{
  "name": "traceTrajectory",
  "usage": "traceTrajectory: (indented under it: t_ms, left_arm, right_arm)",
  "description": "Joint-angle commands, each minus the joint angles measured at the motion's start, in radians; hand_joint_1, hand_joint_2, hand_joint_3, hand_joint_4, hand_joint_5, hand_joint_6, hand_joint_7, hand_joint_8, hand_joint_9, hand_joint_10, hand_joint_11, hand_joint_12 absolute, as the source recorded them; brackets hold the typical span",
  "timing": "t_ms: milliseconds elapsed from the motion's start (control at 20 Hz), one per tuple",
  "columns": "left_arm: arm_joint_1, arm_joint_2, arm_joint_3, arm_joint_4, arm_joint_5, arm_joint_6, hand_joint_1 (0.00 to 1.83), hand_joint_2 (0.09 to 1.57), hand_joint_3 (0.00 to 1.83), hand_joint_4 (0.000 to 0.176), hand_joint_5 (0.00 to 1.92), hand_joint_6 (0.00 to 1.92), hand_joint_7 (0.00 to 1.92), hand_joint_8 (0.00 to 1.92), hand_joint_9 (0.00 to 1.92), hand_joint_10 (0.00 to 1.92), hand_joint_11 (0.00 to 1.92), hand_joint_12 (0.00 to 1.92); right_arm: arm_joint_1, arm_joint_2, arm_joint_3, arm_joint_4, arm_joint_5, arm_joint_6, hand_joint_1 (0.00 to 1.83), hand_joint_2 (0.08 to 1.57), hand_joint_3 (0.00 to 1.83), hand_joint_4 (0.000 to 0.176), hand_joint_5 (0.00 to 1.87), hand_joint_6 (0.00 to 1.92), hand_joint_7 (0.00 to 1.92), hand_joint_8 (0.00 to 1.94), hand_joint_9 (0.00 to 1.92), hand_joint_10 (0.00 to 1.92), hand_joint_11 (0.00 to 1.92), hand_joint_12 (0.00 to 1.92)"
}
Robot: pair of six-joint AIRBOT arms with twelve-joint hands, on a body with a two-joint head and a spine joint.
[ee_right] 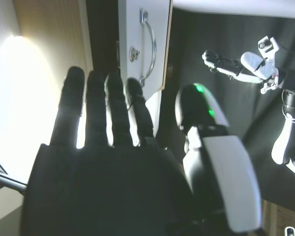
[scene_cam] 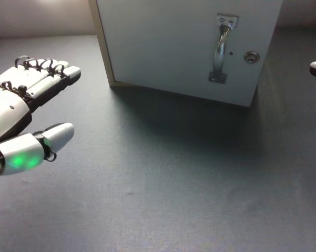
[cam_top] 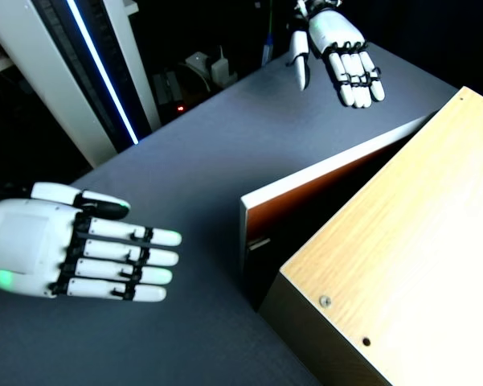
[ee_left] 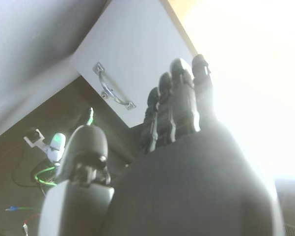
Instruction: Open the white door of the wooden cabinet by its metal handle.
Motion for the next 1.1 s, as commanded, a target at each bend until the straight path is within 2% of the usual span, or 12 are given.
traceTrajectory:
  t_ms: [0,100,200,300,350,550,600,650,750,800,900,1050]
  left_arm:
    - [-0.009,-0.001,0.005,-0.008,-0.127,-0.005,0.00,1.47,0.02,0.000,0.07,0.01,0.04,0.01,0.04,0.01,0.02,0.17]
    - [-0.010,-0.001,0.005,-0.008,-0.128,-0.005,0.00,1.47,0.02,0.000,0.07,0.01,0.04,0.01,0.04,0.01,0.00,0.16]
    - [-0.010,-0.002,0.005,-0.008,-0.128,-0.006,0.00,1.47,0.01,0.000,0.07,0.01,0.04,0.01,0.03,0.01,0.00,0.16]
    - [-0.010,-0.003,0.005,-0.008,-0.128,-0.007,0.00,1.49,0.02,0.000,0.07,0.01,0.04,0.00,0.04,0.01,0.01,0.17]
    - [-0.010,-0.003,0.005,-0.008,-0.128,-0.007,0.00,1.49,0.02,0.000,0.07,0.00,0.04,0.00,0.04,0.01,0.00,0.17]
    - [-0.010,-0.004,0.005,-0.007,-0.129,-0.007,0.00,1.51,0.02,0.000,0.08,0.01,0.05,0.01,0.05,0.01,0.01,0.18]
    - [-0.011,-0.004,0.005,-0.007,-0.129,-0.007,0.00,1.51,0.02,0.000,0.08,0.01,0.06,0.01,0.05,0.01,0.01,0.18]
    - [-0.011,-0.004,0.005,-0.007,-0.129,-0.008,0.00,1.50,0.01,0.000,0.08,0.01,0.06,0.01,0.05,0.01,0.01,0.18]
    - [-0.011,-0.005,0.006,-0.007,-0.129,-0.008,0.00,1.50,0.01,0.000,0.09,0.01,0.07,0.01,0.06,0.01,0.02,0.19]
    - [-0.011,-0.005,0.006,-0.007,-0.129,-0.008,0.00,1.50,0.01,0.000,0.09,0.01,0.07,0.01,0.06,0.01,0.02,0.19]
    - [-0.011,-0.006,0.006,-0.006,-0.128,-0.008,0.00,1.50,0.01,0.000,0.10,0.01,0.07,0.01,0.07,0.01,0.02,0.20]
    - [-0.013,-0.009,0.010,-0.004,-0.126,-0.014,0.00,1.50,0.00,0.000,0.09,0.01,0.06,0.00,0.05,0.00,0.00,0.19]
  right_arm:
    - [0.015,0.000,0.006,0.027,0.114,0.005,0.15,1.42,0.00,0.014,0.12,0.00,0.14,0.00,0.10,0.00,0.12,0.07]
    - [0.016,-0.003,0.006,0.026,0.113,0.005,0.17,1.43,0.00,0.006,0.13,0.00,0.15,0.00,0.11,0.00,0.13,0.05]
    - [0.019,-0.005,0.006,0.026,0.113,0.005,0.17,1.44,0.00,0.012,0.13,0.00,0.14,0.00,0.10,0.00,0.12,0.04]
    - [0.033,-0.009,0.012,0.017,0.101,0.005,0.15,1.46,0.01,0.000,0.12,0.00,0.13,0.00,0.08,0.00,0.11,0.02]
    - [0.045,-0.013,0.018,0.010,0.089,0.005,0.15,1.47,0.01,0.000,0.11,0.00,0.12,0.00,0.06,0.00,0.10,0.02]
    - [0.112,-0.034,0.063,-0.011,0.018,0.005,0.02,1.49,0.00,0.000,0.04,0.00,0.03,0.00,0.00,0.00,0.02,0.00]
    - [0.122,-0.037,0.070,-0.012,0.008,0.005,0.00,1.49,0.00,0.005,0.02,0.00,0.00,0.00,0.00,0.00,0.00,0.00]
    - [0.133,-0.041,0.080,-0.013,-0.005,0.005,0.00,1.49,0.00,0.021,0.00,0.00,0.00,0.00,0.00,0.00,0.00,0.00]
    - [0.160,-0.052,0.099,-0.018,-0.030,0.005,0.00,1.48,0.00,0.021,0.00,0.00,0.00,0.00,0.00,0.00,0.00,0.00]
    - [0.175,-0.058,0.110,-0.023,-0.046,0.005,0.00,1.47,0.00,0.019,0.00,0.00,0.00,0.00,0.00,0.00,0.00,0.00]
    - [0.189,-0.068,0.124,-0.029,-0.066,0.005,0.00,1.46,0.00,0.000,0.00,0.00,0.00,0.00,0.00,0.00,0.00,0.00]
    - [0.241,-0.089,0.156,-0.051,-0.119,0.004,0.00,1.42,0.00,0.000,0.00,0.00,0.00,0.00,0.00,0.00,0.00,0.00]
